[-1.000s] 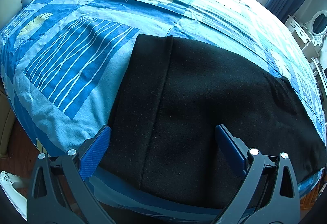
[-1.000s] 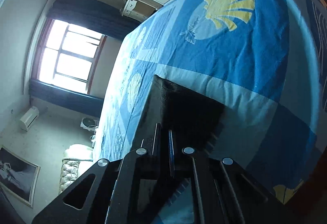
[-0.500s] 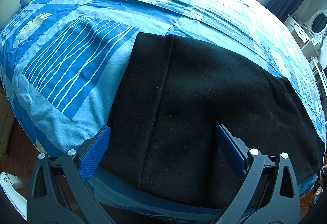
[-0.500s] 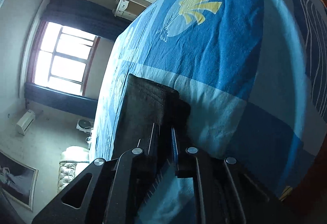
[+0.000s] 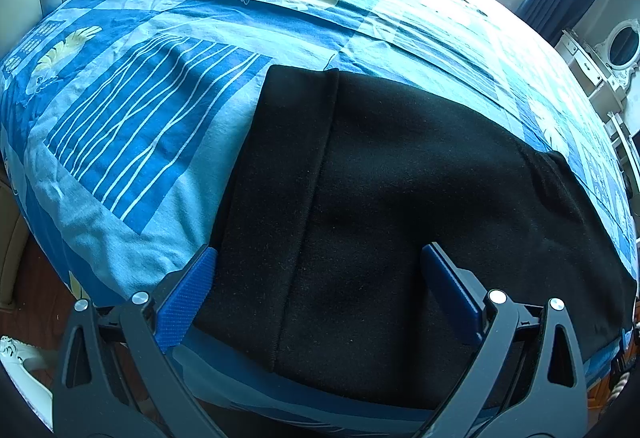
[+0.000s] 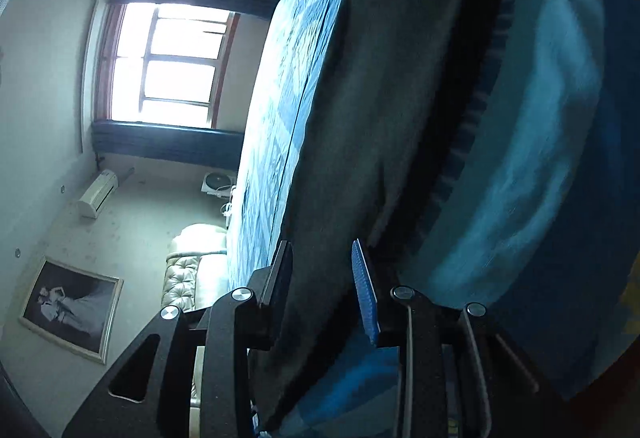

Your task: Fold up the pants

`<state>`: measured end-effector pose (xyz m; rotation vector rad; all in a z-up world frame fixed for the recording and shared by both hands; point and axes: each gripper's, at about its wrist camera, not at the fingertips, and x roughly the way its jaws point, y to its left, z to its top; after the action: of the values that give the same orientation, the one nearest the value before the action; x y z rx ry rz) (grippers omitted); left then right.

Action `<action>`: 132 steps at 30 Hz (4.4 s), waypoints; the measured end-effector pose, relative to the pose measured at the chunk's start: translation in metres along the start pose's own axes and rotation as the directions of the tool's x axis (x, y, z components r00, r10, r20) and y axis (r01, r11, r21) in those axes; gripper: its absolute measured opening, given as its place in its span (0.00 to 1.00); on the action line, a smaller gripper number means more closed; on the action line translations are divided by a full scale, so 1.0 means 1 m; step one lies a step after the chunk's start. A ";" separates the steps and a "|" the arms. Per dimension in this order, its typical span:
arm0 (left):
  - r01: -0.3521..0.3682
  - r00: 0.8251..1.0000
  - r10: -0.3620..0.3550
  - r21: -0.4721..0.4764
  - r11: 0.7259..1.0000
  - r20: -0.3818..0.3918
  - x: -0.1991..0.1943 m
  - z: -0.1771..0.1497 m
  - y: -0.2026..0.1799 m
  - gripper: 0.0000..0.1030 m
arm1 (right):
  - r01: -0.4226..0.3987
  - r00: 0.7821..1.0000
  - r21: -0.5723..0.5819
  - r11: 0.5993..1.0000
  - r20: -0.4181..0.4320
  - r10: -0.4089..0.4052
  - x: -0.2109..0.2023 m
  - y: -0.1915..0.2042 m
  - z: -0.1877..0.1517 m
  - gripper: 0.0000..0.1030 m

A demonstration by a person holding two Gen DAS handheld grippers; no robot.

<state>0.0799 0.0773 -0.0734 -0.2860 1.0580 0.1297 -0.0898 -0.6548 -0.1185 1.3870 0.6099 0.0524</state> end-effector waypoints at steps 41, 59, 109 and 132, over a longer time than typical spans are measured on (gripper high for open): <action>0.006 1.000 -0.006 0.003 1.000 0.022 -0.004 -0.003 -0.001 0.98 | 0.079 0.973 -0.133 0.988 -0.204 -0.105 0.058 0.034 -0.060 0.10; -0.024 0.993 0.001 0.189 0.982 0.121 -0.034 -0.010 -0.054 0.98 | 0.307 0.952 -0.210 0.928 0.081 -0.296 -0.061 -0.008 0.192 0.57; 0.080 0.993 -0.094 0.169 0.982 0.074 -0.077 -0.034 -0.028 0.98 | 0.061 0.898 -0.765 0.641 -0.239 -0.370 0.213 0.204 -0.167 0.23; 0.102 0.992 -0.112 0.158 0.982 0.054 -0.075 -0.035 -0.032 0.98 | 0.025 0.816 -0.864 0.502 -0.273 -0.510 0.239 0.171 -0.262 0.52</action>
<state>0.0214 0.0393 -0.0183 -0.1963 0.9824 -0.0402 0.0527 -0.2917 -0.0639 0.2697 1.0730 0.4121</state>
